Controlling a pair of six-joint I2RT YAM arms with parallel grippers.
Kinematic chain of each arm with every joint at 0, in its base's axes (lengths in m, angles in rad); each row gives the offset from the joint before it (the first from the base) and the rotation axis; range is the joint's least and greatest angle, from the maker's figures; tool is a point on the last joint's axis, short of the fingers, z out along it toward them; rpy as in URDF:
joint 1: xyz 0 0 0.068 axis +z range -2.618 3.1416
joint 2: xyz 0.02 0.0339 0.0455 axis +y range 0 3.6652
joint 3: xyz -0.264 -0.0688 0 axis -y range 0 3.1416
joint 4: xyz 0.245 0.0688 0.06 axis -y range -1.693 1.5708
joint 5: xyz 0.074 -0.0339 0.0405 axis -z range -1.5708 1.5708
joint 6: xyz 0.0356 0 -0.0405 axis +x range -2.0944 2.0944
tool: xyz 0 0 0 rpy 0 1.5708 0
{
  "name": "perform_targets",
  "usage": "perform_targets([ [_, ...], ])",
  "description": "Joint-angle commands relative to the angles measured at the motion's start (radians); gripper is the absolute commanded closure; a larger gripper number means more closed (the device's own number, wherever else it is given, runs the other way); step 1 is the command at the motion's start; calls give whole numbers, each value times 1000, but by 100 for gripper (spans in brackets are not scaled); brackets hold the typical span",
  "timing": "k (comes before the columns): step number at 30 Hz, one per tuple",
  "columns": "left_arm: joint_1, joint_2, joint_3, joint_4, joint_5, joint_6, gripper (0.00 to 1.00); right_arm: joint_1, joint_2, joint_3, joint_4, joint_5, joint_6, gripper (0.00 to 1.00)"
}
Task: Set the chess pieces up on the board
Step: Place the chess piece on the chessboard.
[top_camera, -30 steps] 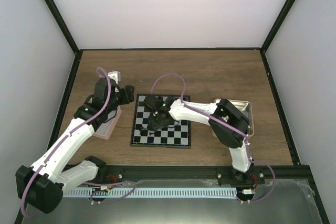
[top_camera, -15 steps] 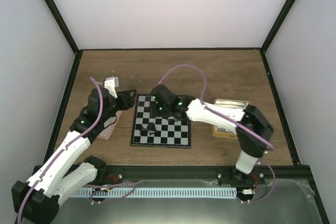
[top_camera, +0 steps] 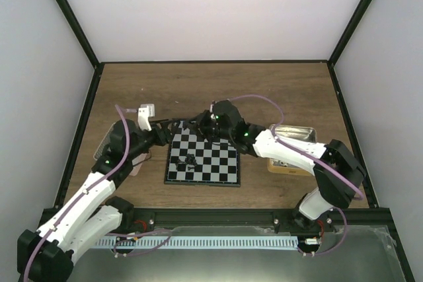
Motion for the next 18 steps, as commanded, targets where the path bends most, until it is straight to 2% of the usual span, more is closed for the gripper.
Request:
perform_targets([
  [1, -15, 9, -48, 124, 82, -55, 40, -11, -11, -21, 106, -60, 208, 95],
  [11, -64, 26, -113, 207, 86, -68, 42, -12, 36, -31, 182, -125, 357, 94],
  [18, -85, 34, -99, 197, 9, -26, 61, -12, 49, -37, 198, -157, 368, 94],
])
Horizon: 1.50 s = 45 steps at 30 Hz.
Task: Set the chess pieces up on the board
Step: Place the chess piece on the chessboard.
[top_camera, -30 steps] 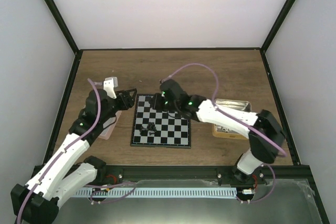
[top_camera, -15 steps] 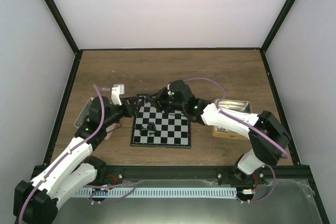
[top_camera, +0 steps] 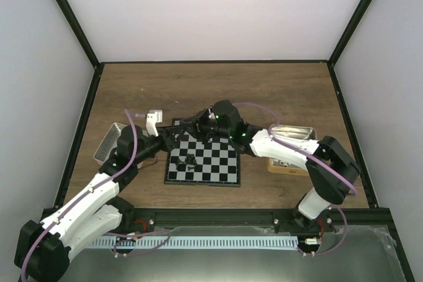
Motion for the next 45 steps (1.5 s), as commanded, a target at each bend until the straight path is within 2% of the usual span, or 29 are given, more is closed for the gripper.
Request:
perform_targets([
  [1, -8, 0, 12, 37, -55, 39, 64, -4, 1, -11, 32, -34, 29, 94],
  [6, -9, 10, 22, 27, -85, 58, 77, -4, 1, -13, 38, -40, 33, 94],
  [11, -11, -1, 32, -2, -127, 74, 95, -4, 7, -10, 34, -46, 15, 94],
  [14, -10, 5, 73, -88, -179, 83, 96, -4, 0, -20, 54, -33, -49, 91],
  [17, -11, 14, 113, -189, -184, 95, 96, -8, -21, -23, 25, 4, -170, 71],
  [20, -11, 35, 176, -347, -164, 137, 96, -16, -90, -46, -61, 105, -313, 45],
  [23, -11, 79, 244, -506, -144, 169, 96, -36, -179, -82, -143, 216, -431, 34],
  [29, -17, 230, 380, -736, -62, 203, 96, -81, -349, -183, -305, 395, -589, 32],
  [32, -45, 332, 445, -827, -68, 217, 96, -90, -429, -249, -372, 464, -629, 32],
  [39, -247, 649, 618, -956, -216, 239, 96, -92, -603, -378, -515, 603, -650, 32],
  [45, -334, 817, 737, -993, -240, 240, 96, -92, -712, -413, -591, 699, -679, 32],
])
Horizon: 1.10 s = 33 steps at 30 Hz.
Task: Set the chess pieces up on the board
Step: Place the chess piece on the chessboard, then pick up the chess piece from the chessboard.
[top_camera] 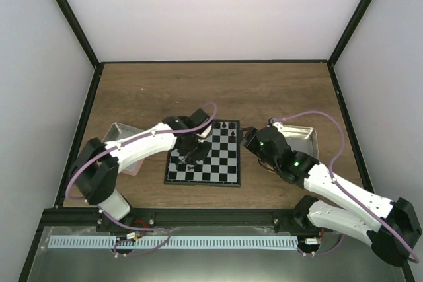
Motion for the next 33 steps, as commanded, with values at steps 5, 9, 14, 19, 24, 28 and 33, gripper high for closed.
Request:
perform_targets([
  [5, -55, 151, 119, -87, -45, 17, 96, -7, -90, -26, -75, 143, -52, 32],
  [9, -72, 203, 155, -122, -70, 21, 88, -8, -78, -35, -58, 121, -57, 32],
  [14, -77, 200, 170, -112, -81, 15, 68, -7, -59, -32, -52, 110, -59, 32],
  [19, -77, 180, 146, -68, -88, -8, 63, -7, -59, -34, -49, 113, -59, 32],
  [24, -77, 175, 120, -20, -118, -28, 65, -7, -54, -32, -49, 115, -61, 32],
  [28, -77, 187, 112, 6, -112, -35, 73, -6, -49, -32, -51, 114, -60, 31],
  [33, -77, 180, 108, 42, -133, -42, 88, -7, -49, -30, -51, 121, -61, 32],
])
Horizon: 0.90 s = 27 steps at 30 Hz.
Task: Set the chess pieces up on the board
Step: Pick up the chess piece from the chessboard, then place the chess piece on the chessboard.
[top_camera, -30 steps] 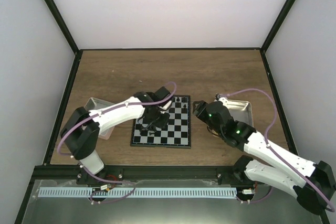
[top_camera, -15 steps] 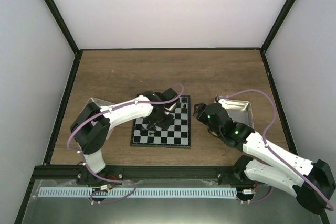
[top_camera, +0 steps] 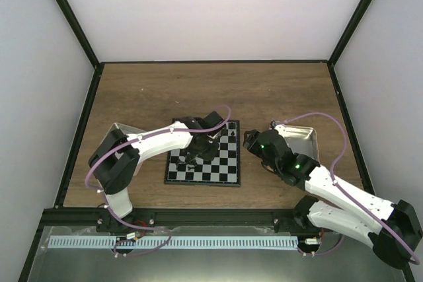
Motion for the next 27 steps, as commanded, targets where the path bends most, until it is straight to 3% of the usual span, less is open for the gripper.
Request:
perform_targets([
  [1, -3, -17, -7, 53, -31, -13, 90, -7, 0, 4, -1, 39, -7, 32],
  [10, 41, -11, 101, 49, -137, -29, 93, -7, -26, 6, -15, 74, -8, 32],
  [27, 160, 232, 384, -18, -167, 11, 93, -7, -47, -6, -28, 81, 3, 31],
])
